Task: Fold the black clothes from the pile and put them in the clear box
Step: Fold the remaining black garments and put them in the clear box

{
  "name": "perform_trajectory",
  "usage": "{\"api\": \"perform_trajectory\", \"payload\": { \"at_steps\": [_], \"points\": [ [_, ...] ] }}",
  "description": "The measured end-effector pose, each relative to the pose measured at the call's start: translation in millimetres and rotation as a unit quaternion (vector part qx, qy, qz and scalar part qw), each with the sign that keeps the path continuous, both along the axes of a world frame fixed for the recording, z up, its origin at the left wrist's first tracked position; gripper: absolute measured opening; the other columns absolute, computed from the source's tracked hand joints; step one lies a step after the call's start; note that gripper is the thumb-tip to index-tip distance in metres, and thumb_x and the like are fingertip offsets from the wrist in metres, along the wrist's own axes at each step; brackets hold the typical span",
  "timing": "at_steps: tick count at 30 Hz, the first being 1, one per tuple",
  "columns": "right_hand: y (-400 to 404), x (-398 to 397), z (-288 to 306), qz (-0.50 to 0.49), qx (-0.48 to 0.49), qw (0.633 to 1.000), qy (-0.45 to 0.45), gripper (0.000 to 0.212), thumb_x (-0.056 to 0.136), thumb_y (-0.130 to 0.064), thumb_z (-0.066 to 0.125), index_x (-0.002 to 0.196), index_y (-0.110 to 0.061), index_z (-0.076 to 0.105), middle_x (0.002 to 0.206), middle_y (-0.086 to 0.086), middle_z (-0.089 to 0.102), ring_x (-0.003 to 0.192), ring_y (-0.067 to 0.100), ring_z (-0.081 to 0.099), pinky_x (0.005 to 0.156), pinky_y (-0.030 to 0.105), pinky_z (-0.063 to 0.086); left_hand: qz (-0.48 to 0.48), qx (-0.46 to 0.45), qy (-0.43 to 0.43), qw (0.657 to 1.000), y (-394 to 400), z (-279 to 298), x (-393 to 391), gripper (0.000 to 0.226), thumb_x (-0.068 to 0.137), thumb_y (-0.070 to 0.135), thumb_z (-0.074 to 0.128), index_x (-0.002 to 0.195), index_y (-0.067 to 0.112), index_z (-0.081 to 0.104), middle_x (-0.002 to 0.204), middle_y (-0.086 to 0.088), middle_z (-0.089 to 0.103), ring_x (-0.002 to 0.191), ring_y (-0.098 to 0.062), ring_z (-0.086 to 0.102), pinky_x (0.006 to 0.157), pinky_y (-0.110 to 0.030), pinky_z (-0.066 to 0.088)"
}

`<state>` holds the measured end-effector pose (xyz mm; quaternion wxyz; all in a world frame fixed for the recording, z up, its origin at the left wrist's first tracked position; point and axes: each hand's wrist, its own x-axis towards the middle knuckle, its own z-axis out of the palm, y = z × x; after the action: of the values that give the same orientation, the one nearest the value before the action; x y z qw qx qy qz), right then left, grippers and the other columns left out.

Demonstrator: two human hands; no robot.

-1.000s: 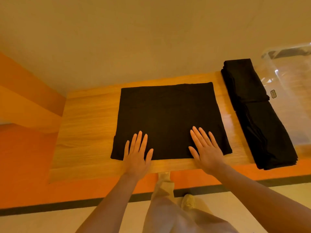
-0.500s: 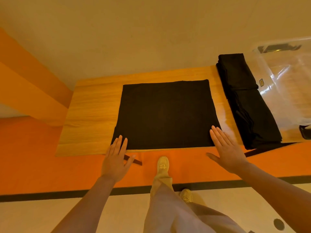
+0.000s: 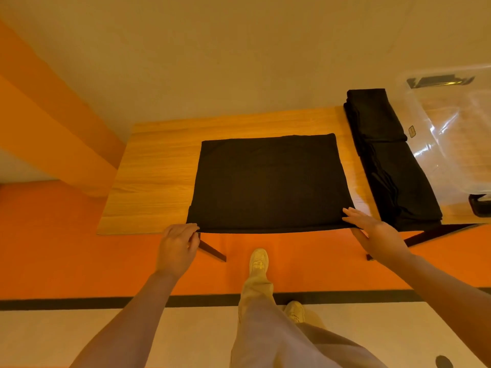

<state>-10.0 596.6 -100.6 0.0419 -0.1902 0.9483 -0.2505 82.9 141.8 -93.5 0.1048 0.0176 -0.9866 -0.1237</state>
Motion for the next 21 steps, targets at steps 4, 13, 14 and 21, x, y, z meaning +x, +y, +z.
{"api": "perform_trajectory", "payload": {
  "at_steps": [4, 13, 14, 21],
  "points": [
    [7, 0, 17, -0.075, -0.066, 0.994, -0.05, 0.033, 0.09, -0.007, 0.062, 0.12, -0.018, 0.063, 0.109, 0.001, 0.068, 0.069, 0.001, 0.065, 0.067, 0.017, 0.054, 0.011, 0.031, 0.007, 0.999, -7, 6, 5, 0.017, 0.085, 0.003, 0.068, 0.101, 0.007, 0.07, 0.092, -0.006, 0.071, 0.089, -0.022, 0.066, 0.092, -0.041, 0.043],
    [8, -18, 42, -0.175, -0.157, 0.964, -0.127, 0.018, 0.091, -0.01, 0.06, 0.106, -0.018, 0.066, 0.075, -0.005, 0.063, 0.054, -0.005, 0.058, 0.047, 0.007, 0.041, -0.079, -0.078, 0.011, 0.994, -11, 29, -18, 0.039, 0.072, -0.007, 0.077, 0.107, 0.007, 0.066, 0.095, -0.008, 0.066, 0.089, -0.026, 0.065, 0.079, -0.038, 0.05],
    [8, -24, 46, -0.195, -0.185, 0.953, -0.141, 0.016, 0.091, -0.011, 0.061, 0.104, -0.018, 0.066, 0.077, -0.005, 0.064, 0.054, -0.006, 0.059, 0.047, 0.008, 0.042, -0.102, -0.098, 0.01, 0.99, -18, 30, -21, 0.042, 0.068, -0.006, 0.08, 0.105, 0.007, 0.067, 0.093, -0.007, 0.066, 0.088, -0.024, 0.064, 0.079, -0.035, 0.048],
    [-1, -75, 71, -0.215, -0.273, 0.918, -0.192, 0.013, 0.089, -0.012, 0.063, 0.099, -0.018, 0.069, 0.091, 0.002, 0.071, 0.088, 0.014, 0.068, 0.078, 0.027, 0.052, 0.01, 0.112, 0.009, 0.994, -31, 55, -69, 0.013, 0.089, 0.005, 0.063, 0.1, 0.001, 0.068, 0.089, -0.009, 0.064, 0.081, -0.023, 0.06, 0.07, -0.036, 0.05]
  ]
}}
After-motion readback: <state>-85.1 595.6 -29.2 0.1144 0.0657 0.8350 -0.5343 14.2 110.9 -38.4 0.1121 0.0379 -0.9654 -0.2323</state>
